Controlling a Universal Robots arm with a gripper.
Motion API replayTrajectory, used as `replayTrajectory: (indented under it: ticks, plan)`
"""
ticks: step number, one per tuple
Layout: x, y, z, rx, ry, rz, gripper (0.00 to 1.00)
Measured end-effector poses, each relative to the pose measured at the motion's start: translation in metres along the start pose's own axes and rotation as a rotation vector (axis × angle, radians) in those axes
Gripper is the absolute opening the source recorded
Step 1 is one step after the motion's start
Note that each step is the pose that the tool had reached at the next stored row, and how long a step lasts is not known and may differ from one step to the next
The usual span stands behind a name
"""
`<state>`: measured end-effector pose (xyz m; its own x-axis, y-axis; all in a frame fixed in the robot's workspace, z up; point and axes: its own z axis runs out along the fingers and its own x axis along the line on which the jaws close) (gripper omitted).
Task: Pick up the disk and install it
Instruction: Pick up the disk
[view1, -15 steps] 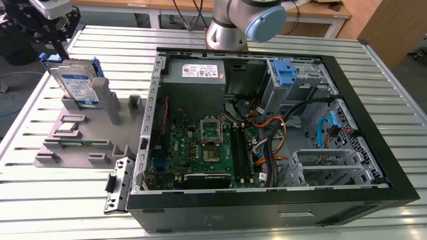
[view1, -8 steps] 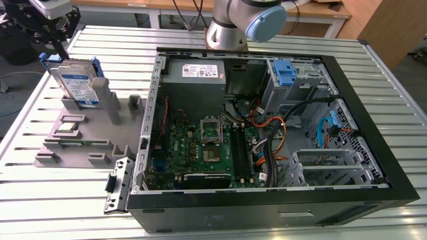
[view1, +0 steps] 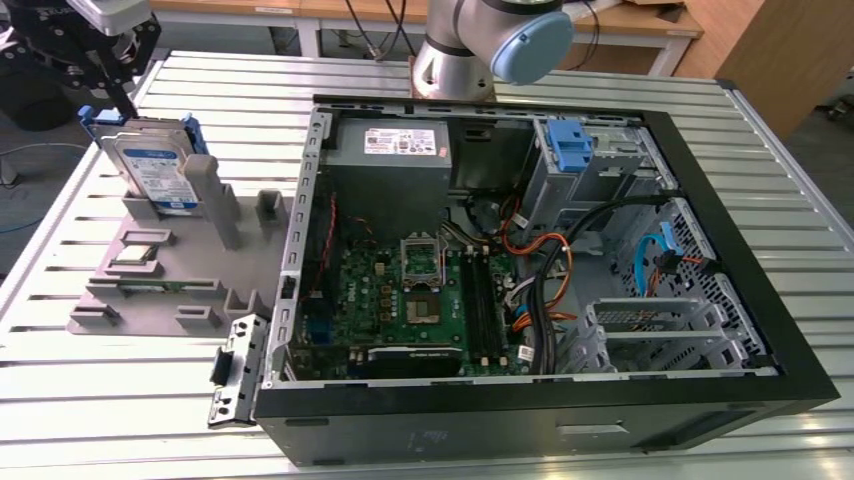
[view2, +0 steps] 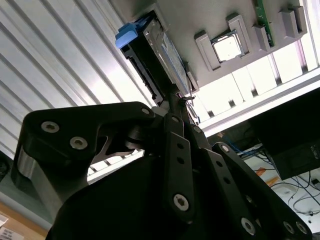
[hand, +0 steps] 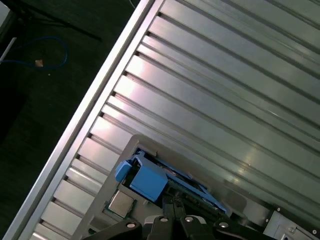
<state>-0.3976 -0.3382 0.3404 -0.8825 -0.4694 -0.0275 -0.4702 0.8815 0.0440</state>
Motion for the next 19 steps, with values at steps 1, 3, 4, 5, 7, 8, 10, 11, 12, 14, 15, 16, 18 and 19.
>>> replayTrajectory:
  ticks: [1,3,4,5,7,8,10,11,12,14,15,16,18,19]
  plan:
    - [0.0,0.0,0.0,0.0,0.0001,-0.002,0.11]
    - [0.0,0.0,0.0,-0.0001,0.0002,-0.002,0.11]
    - [0.0,0.0,0.0,-0.0001,0.0002,-0.002,0.11]
    - [0.0,0.0,0.0,-0.0001,0.0002,-0.003,0.11]
    - [0.0,0.0,0.0,-0.0001,0.0002,-0.003,0.11]
    - [0.0,0.0,0.0,-0.0001,0.0003,-0.003,0.11]
    - [0.0,0.0,0.0,-0.0001,0.0003,-0.004,0.11]
    - [0.0,0.0,0.0,-0.0001,0.0002,-0.004,0.11]
    - [0.0,0.0,0.0,-0.0001,0.0003,-0.004,0.11]
    - [0.0,0.0,0.0,-0.0002,0.0004,-0.006,0.11]
    - [0.0,0.0,0.0,-0.0002,0.0004,-0.008,0.11]
    - [0.0,0.0,0.0,-0.0003,0.0005,-0.011,0.11]
    - [0.0,0.0,0.0,-0.0005,0.0008,-0.016,0.11]
    - [0.0,0.0,0.0,-0.0005,0.0009,-0.019,0.11]
